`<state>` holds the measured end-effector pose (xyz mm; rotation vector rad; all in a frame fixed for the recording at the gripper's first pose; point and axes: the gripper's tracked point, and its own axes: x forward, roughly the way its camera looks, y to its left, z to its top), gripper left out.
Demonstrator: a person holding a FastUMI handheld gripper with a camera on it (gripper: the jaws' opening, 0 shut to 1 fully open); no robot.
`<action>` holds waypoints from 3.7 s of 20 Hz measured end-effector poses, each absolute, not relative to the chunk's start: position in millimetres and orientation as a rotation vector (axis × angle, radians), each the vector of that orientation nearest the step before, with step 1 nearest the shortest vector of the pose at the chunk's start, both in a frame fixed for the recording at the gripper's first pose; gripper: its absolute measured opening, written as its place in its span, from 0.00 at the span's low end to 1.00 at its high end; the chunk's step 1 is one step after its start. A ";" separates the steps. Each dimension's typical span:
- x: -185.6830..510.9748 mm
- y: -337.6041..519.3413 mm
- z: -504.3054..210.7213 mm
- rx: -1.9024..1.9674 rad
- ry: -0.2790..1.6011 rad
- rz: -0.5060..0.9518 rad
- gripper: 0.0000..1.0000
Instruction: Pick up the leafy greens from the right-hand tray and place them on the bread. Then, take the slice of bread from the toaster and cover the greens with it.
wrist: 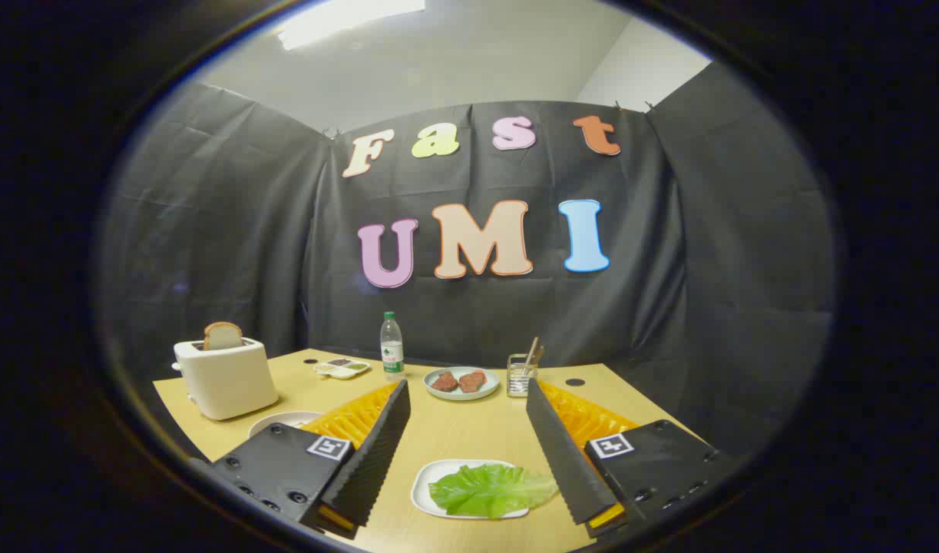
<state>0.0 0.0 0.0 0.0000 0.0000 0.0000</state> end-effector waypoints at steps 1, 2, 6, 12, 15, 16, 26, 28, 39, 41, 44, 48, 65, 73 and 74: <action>0.2 1.5 0.0 -0.004 0.002 0.001 0.97; 1.3 1.4 -2.7 -0.006 0.008 -0.001 0.97; 1.1 3.2 -3.3 -0.003 0.015 0.002 0.97; -1.0 0.4 -2.4 -0.008 0.010 -0.003 0.97; -0.1 -0.2 -5.1 -0.001 0.017 -0.002 0.97; 0.6 -2.8 -7.2 0.005 0.023 -0.004 0.97; 5.2 -63.2 -55.5 0.040 0.176 -0.110 0.97; 8.5 -77.0 -71.5 0.044 0.221 -0.132 0.97; 33.0 -116.6 -170.5 0.190 0.485 -0.204 0.97; 36.6 -112.8 -182.9 0.210 0.517 -0.191 0.97; 40.4 -113.5 -204.0 0.222 0.577 -0.196 0.97; 44.5 -105.7 -219.7 0.271 0.626 -0.177 0.97; 53.6 -90.0 -216.9 0.288 0.615 -0.133 0.32; 59.2 -74.5 -173.3 0.299 0.483 -0.084 0.09; 60.6 -71.7 -163.6 0.326 0.462 -0.082 0.08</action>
